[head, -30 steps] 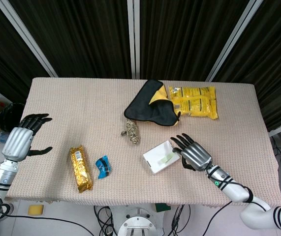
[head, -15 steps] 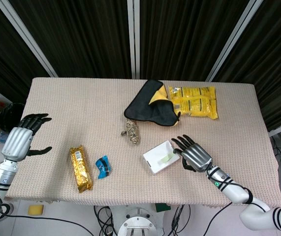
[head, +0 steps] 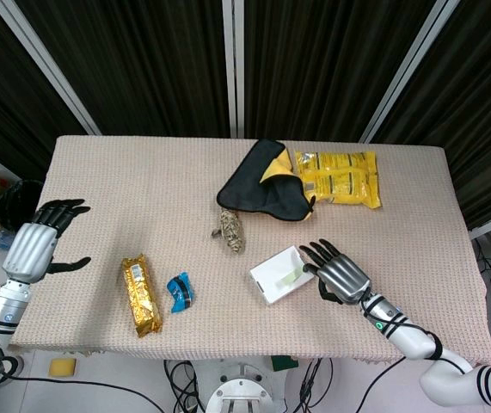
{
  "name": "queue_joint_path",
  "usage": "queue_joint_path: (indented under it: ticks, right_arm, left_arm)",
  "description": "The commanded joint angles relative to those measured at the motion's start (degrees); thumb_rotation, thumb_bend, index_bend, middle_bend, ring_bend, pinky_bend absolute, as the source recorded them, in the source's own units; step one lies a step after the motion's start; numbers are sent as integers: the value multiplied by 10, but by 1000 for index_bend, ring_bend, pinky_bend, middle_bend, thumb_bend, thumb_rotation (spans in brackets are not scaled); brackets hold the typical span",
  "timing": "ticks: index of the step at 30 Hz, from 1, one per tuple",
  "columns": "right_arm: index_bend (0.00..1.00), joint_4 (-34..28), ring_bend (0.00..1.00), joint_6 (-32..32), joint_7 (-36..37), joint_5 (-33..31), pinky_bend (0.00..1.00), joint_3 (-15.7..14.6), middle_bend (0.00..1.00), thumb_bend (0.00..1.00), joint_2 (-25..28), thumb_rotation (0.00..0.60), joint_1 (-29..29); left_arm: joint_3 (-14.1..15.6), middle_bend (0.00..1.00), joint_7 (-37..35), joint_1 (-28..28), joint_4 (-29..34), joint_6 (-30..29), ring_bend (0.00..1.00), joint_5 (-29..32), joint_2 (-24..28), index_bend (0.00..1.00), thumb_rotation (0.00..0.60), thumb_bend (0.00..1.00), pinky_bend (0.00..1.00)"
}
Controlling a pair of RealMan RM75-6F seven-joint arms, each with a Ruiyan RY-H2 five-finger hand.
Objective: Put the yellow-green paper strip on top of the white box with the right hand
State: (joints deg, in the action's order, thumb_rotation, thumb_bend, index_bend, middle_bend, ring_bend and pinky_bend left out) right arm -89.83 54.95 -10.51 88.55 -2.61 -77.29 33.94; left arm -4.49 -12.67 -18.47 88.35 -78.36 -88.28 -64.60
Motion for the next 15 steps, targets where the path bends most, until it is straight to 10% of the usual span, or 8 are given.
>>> queue_joint_path:
  ticks: [1, 15]
  right_arm:
    - [318, -2, 0, 3, 0, 4, 0, 0, 0, 1000, 1, 362, 0]
    - [318, -3, 0, -7, 0, 7, 0, 0, 0, 1000, -5, 363, 6]
  left_arm:
    - [0, 147, 0, -1, 0, 2, 118, 0, 0, 205, 600, 15, 123]
    - [-1, 148, 0, -1, 1, 1, 118, 0, 4, 204, 600, 15, 123]
